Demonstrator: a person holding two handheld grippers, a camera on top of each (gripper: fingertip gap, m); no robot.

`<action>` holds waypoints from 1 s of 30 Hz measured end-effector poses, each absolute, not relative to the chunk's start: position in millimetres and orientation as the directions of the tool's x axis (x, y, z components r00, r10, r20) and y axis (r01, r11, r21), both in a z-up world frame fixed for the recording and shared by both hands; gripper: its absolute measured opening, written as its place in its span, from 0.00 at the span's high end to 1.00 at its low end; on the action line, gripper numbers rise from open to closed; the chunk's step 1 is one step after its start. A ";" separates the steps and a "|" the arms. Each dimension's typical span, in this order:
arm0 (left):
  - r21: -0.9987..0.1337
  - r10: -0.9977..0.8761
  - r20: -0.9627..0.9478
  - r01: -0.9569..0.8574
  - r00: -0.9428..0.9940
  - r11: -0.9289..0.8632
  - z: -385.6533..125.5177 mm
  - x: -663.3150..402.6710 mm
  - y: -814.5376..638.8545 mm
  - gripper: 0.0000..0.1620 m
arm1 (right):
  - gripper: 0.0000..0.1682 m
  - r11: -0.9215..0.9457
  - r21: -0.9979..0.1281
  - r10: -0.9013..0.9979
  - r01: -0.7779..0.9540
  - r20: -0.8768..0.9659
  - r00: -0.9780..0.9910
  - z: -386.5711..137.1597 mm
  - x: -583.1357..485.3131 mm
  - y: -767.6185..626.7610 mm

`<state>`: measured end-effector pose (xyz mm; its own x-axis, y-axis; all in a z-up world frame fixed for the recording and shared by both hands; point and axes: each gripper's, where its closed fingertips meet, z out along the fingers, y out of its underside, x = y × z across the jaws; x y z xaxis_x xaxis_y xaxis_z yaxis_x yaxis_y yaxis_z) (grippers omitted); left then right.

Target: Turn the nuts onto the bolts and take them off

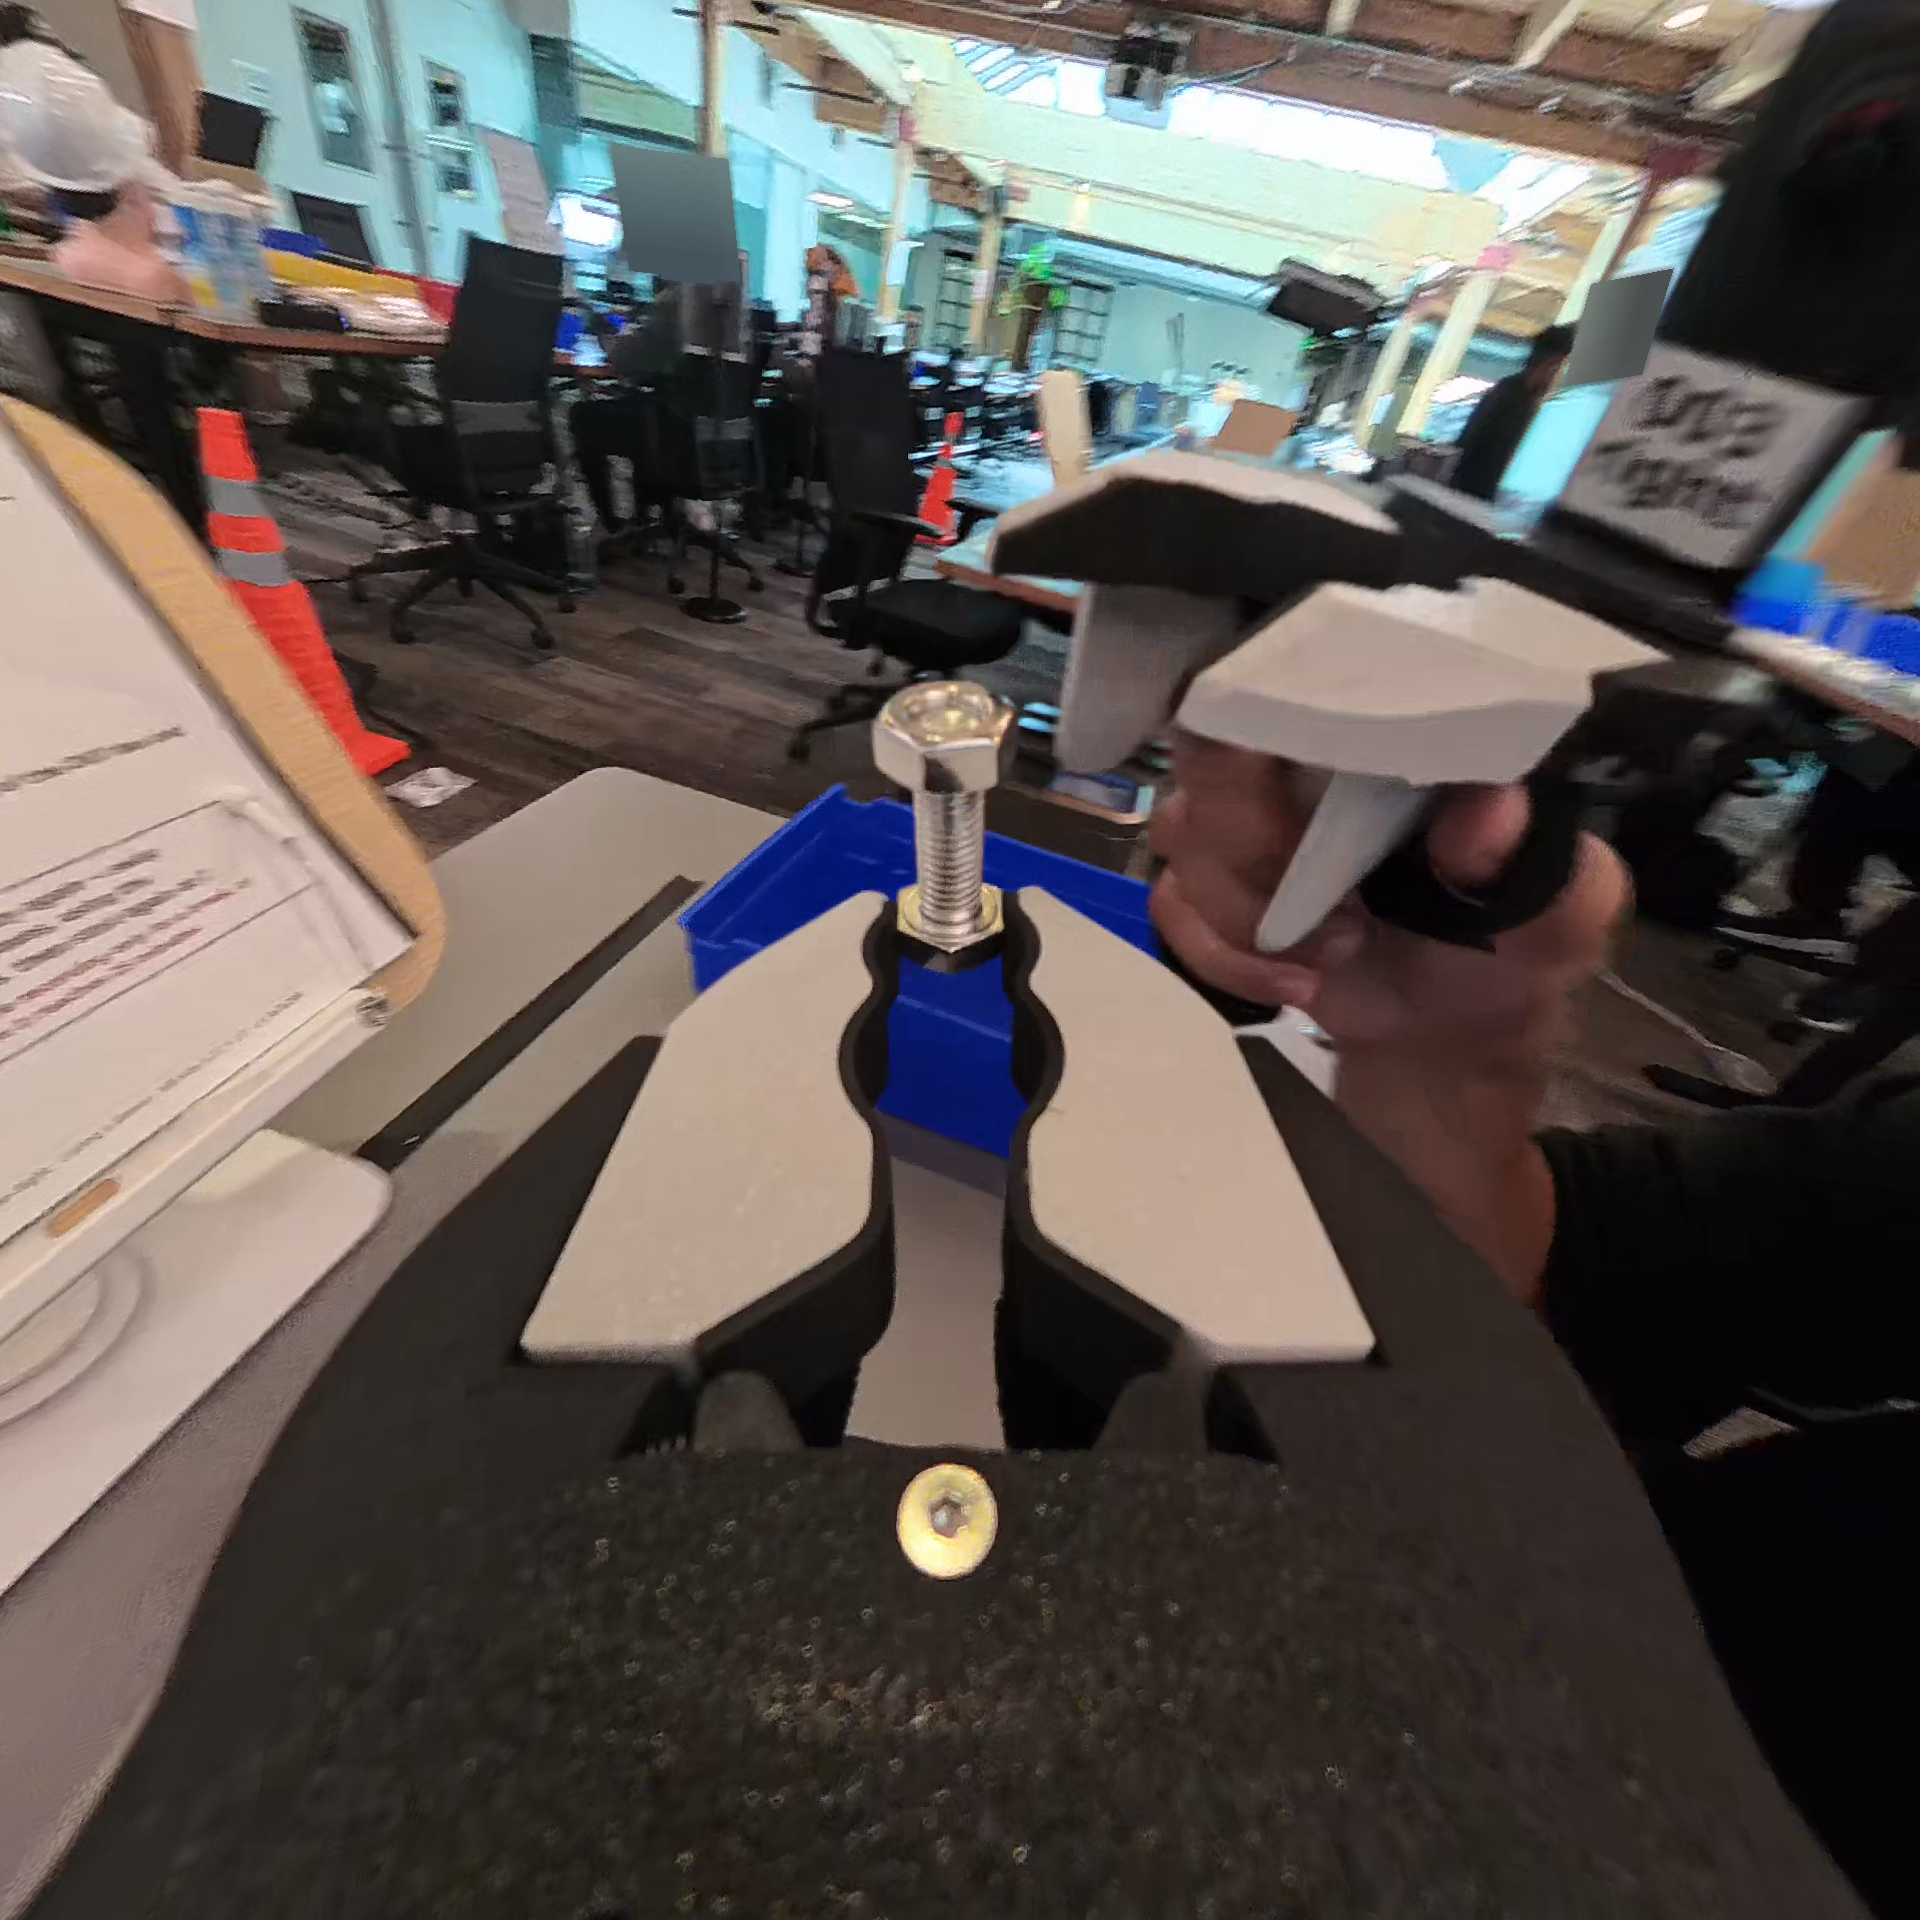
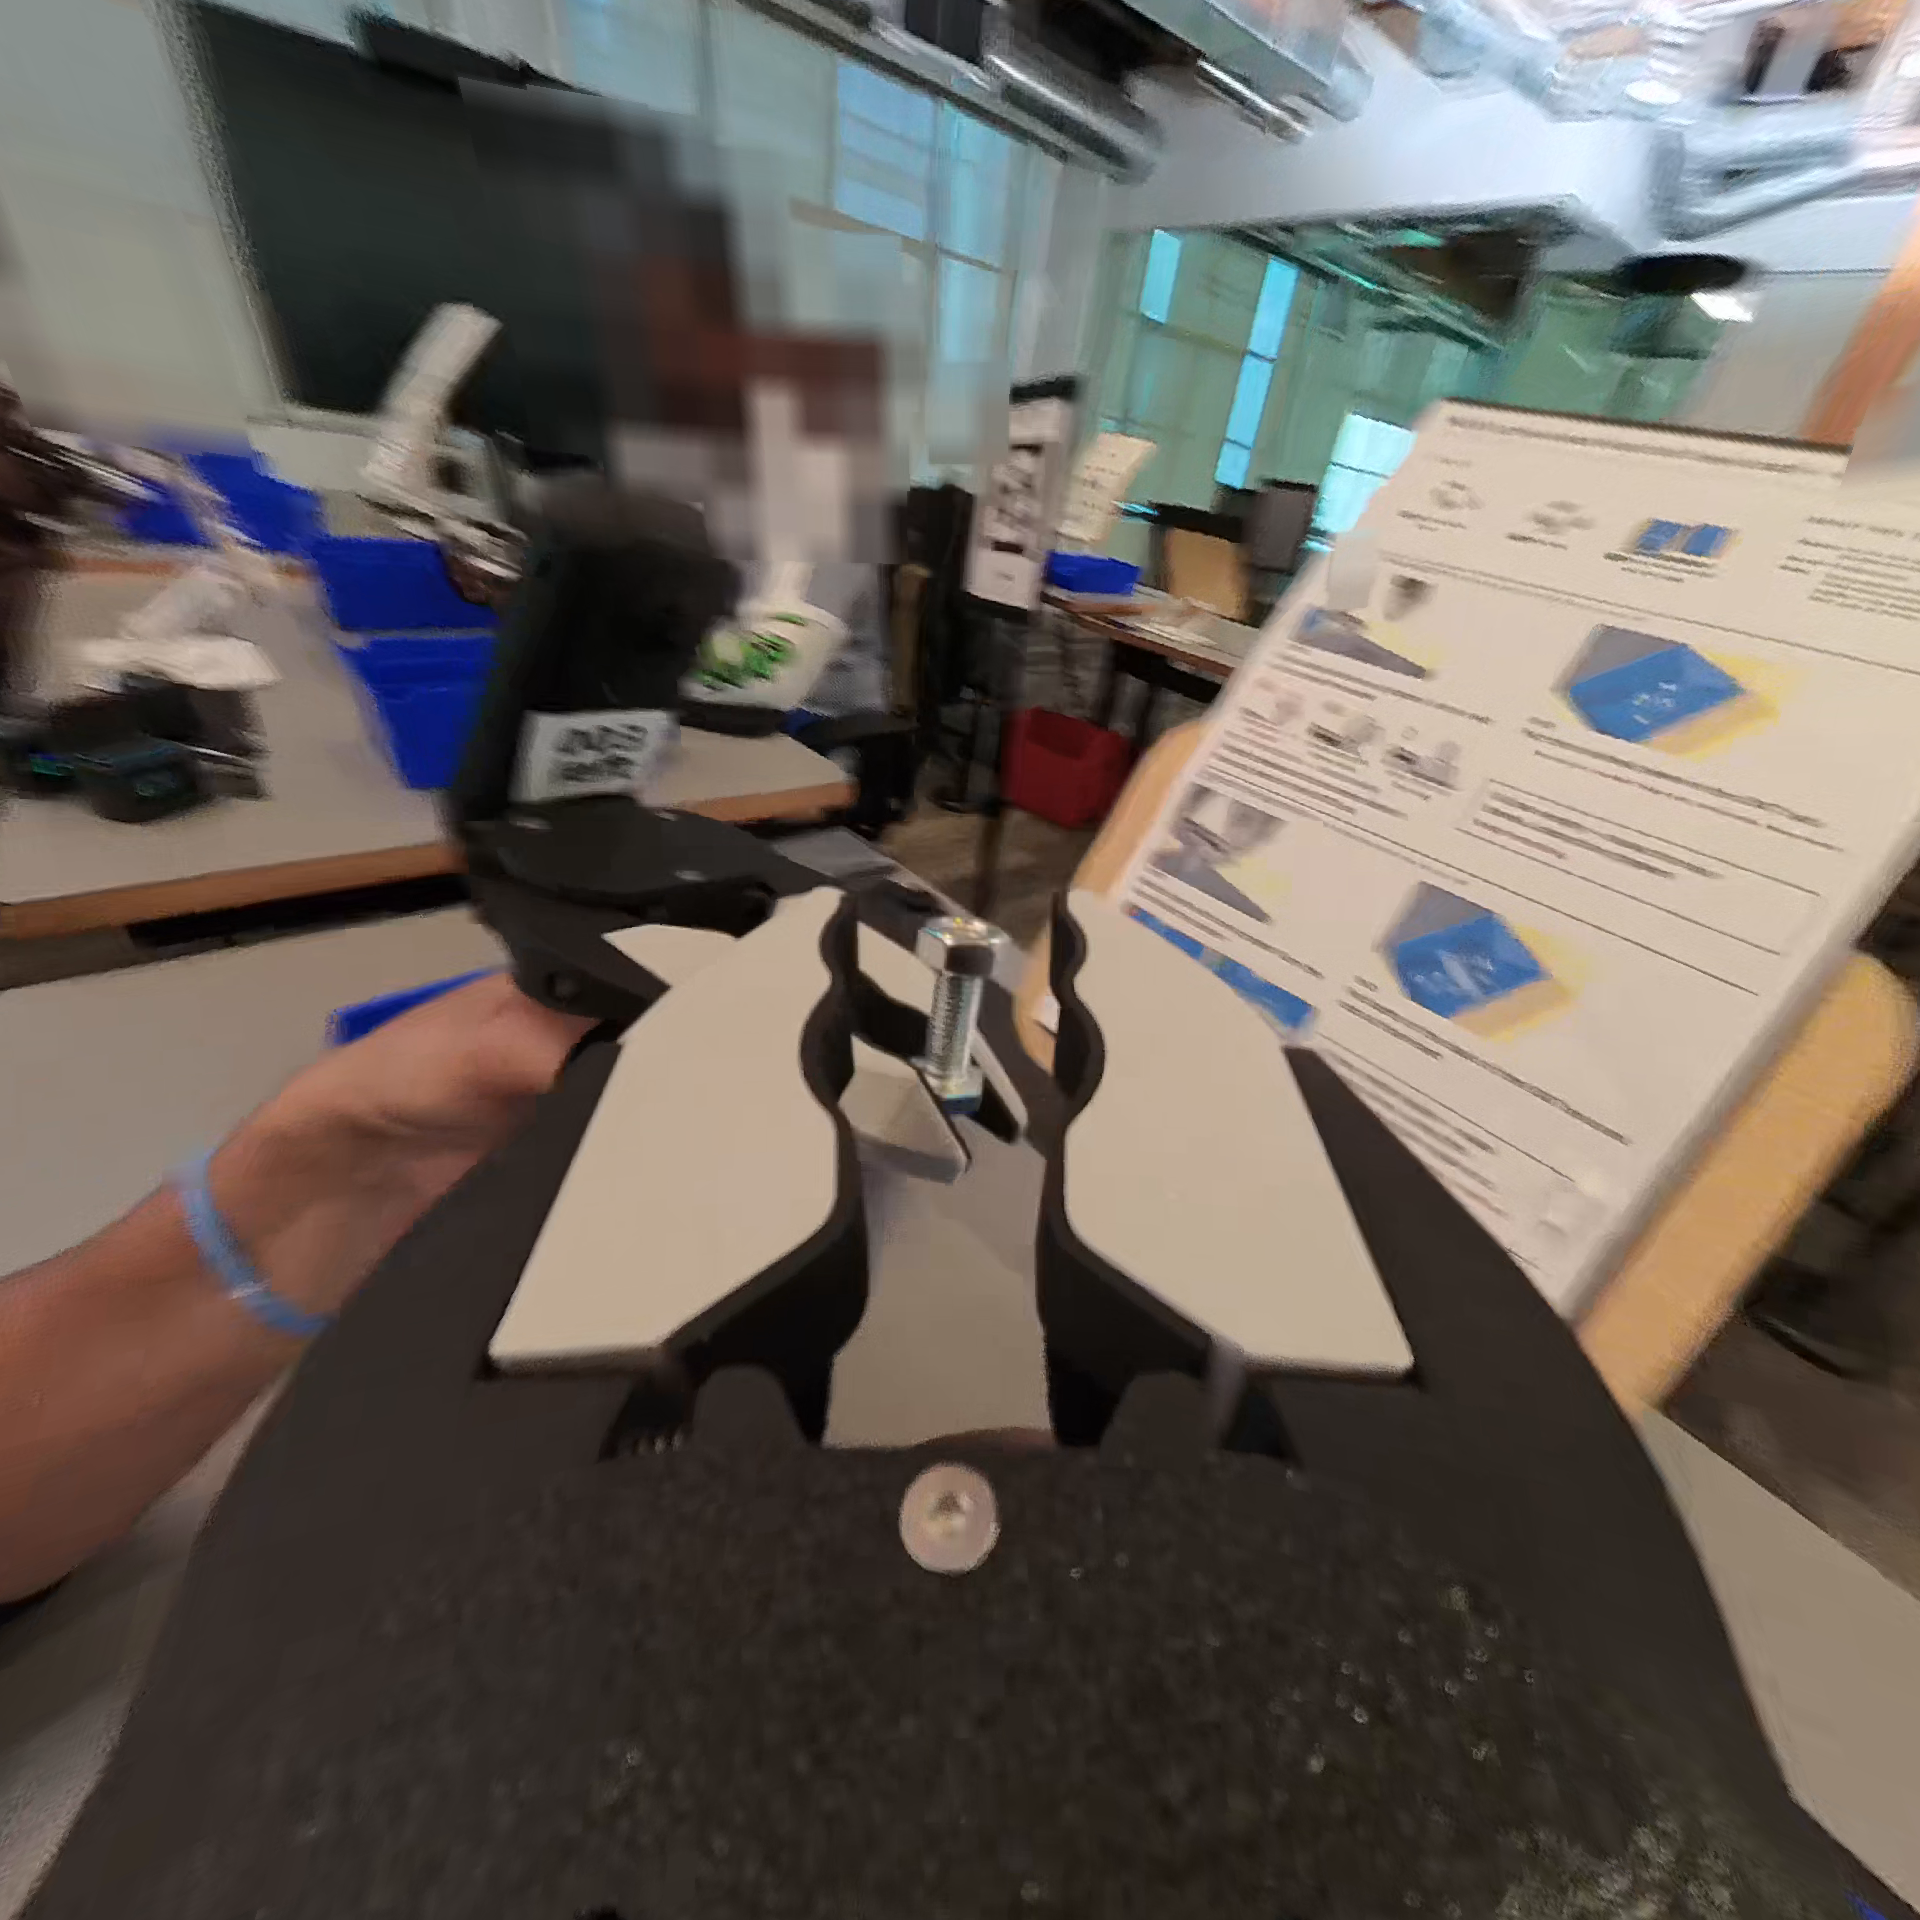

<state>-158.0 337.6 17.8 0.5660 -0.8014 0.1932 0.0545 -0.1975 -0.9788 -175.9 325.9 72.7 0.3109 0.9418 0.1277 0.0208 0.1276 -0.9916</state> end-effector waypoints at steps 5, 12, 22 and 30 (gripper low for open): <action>-0.940 -0.938 0.319 0.175 0.135 -0.294 43.4 -138.9 286.4 0.89 | 0.75 -0.233 -0.957 0.935 -0.174 -0.171 -0.312 87.1 -159.1 300.8; -0.935 -0.942 0.335 0.120 -0.011 -0.334 39.5 -128.2 266.1 0.89 | 0.74 -0.507 -0.861 0.632 0.038 -0.401 -0.662 68.7 -155.6 288.0; -0.945 -0.916 0.328 0.095 0.233 -0.314 24.1 -133.9 299.9 0.89 | 0.90 -0.449 -0.894 0.769 0.006 -0.389 -0.506 59.4 -170.7 304.5; -0.971 -0.783 0.216 0.046 0.583 -0.233 10.8 -156.2 342.6 0.89 | 0.90 -0.137 -0.990 0.951 0.028 -0.123 0.285 47.5 -188.7 340.1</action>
